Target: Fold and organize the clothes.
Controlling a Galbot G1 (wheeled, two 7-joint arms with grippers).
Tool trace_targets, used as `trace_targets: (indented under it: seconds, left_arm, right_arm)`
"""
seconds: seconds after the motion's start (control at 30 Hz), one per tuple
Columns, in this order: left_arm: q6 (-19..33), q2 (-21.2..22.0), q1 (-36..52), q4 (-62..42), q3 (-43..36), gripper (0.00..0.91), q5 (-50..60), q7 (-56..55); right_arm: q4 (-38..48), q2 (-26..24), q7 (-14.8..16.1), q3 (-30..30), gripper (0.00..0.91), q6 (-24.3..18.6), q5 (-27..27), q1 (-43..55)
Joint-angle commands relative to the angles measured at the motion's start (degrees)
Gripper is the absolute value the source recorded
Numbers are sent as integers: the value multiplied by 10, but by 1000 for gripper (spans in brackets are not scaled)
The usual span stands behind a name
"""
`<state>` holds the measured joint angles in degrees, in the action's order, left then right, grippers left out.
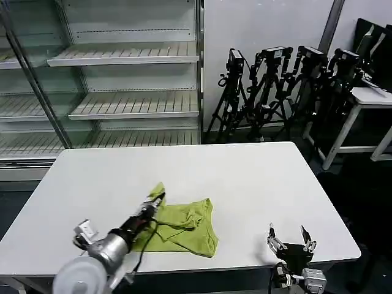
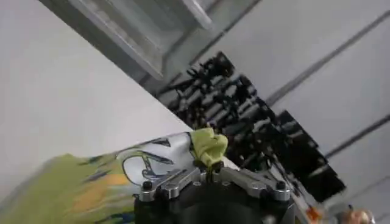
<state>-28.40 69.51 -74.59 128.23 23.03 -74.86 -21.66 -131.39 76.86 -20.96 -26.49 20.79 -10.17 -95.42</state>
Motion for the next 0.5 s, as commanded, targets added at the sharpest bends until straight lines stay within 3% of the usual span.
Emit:
trace_targets:
  seconds: [0.03,0.2,0.23,0.27,0.5]
  left_arm:
    - [8,48,58,-79,-150,40,104,0]
    - [10,67,71,-99,-158,50,115,-18]
    - [10,69,71,-99,-160,433,126,-17]
    - [6,71,71,-99,-162,907,132,-14]
    - [5,69,69,-81,-153,907,140,0]
  right_arm:
    - [-8,4,2,-2,907,-2,5,-8]
    - [-9,-2,5,3,907,-3,12,-4]
    - [-10,-2,6,3,907,-3,12,-3]
    - [-11,-2,6,3,907,-3,13,-3]
    - [-24,-2,7,9,907,-6,20,-11]
